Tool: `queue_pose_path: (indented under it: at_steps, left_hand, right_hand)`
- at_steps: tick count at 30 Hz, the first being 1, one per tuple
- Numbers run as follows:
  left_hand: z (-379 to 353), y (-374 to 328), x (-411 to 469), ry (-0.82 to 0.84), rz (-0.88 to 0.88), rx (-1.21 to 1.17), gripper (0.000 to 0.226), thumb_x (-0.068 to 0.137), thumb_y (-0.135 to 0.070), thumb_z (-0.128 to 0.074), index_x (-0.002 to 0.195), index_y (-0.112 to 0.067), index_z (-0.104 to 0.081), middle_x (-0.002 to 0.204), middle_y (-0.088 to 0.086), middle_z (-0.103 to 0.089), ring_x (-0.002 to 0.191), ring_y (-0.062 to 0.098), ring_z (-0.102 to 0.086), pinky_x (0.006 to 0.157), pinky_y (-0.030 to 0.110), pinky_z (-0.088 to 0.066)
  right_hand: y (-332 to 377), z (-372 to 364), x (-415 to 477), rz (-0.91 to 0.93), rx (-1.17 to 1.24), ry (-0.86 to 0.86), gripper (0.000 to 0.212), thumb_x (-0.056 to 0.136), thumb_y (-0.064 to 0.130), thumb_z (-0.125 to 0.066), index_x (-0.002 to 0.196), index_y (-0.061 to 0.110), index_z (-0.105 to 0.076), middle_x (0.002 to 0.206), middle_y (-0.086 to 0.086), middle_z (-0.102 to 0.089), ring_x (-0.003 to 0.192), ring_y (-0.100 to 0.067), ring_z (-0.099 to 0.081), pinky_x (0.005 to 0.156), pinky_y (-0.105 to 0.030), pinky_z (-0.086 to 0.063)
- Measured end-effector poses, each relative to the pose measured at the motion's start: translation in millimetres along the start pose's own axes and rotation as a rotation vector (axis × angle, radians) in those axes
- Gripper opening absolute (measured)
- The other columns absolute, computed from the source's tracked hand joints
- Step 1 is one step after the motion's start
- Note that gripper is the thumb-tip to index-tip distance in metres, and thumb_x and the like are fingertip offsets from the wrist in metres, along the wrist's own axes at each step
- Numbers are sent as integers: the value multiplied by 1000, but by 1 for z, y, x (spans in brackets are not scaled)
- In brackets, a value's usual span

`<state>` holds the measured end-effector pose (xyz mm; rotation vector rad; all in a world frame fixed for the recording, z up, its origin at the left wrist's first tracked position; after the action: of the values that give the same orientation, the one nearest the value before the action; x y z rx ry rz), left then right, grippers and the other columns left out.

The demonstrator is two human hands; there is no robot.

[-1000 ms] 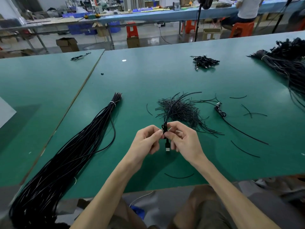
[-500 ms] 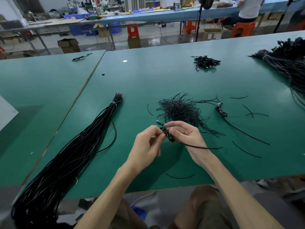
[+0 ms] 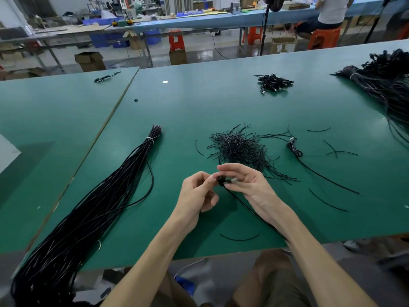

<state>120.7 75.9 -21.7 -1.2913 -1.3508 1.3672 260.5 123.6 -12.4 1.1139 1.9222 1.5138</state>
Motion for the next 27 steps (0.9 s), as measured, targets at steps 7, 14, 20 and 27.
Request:
queue_pose_path:
  at_steps: [7, 14, 20, 27]
  left_hand:
    - [6, -28, -5, -199, -306, 330, 23, 104, -30, -60, 85, -18, -56, 62, 12, -64, 39, 16, -57, 39, 28, -33]
    - [12, -44, -11, -317, -554, 429, 17, 108, -23, -52, 91, -20, -48, 76, -2, -66, 66, 15, -75, 47, 44, -52]
    - [2, -64, -21, -312, -709, 650, 19, 104, -12, -59, 87, -16, -51, 81, -4, -58, 71, 10, -62, 61, 12, -41]
    - [-25, -60, -41, -103, -763, 787, 16, 102, -16, -56, 86, -15, -53, 84, -8, -49, 73, 28, -50, 66, 45, -46]
  right_hand:
    - [6, -2, -2, -1, -24, -33, 32, 97, 26, -62, 127, 20, -72, 129, -7, -71, 131, -15, -58, 100, -30, -39]
    - [6, -1, -4, -4, -138, -49, 37, 92, 46, -69, 125, 28, -74, 126, 10, -68, 117, -5, -58, 102, -27, -44]
    - [1, -5, -2, 4, -384, -117, 12, 83, 32, -84, 89, 32, -74, 74, 12, -58, 69, -6, -51, 67, -16, -43]
    - [-3, -7, -4, 7, -369, -91, 26, 90, -5, -68, 80, 18, -76, 70, 4, -65, 68, -7, -56, 69, -20, -46]
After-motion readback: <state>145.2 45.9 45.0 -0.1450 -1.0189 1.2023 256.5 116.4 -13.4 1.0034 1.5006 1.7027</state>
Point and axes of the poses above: each hand's wrist, its own x-axis towards the middle knuckle, its own z-axis out of the back of the hand, y = z × x, the point moved 7 cm from there along x, towards the middle knuckle
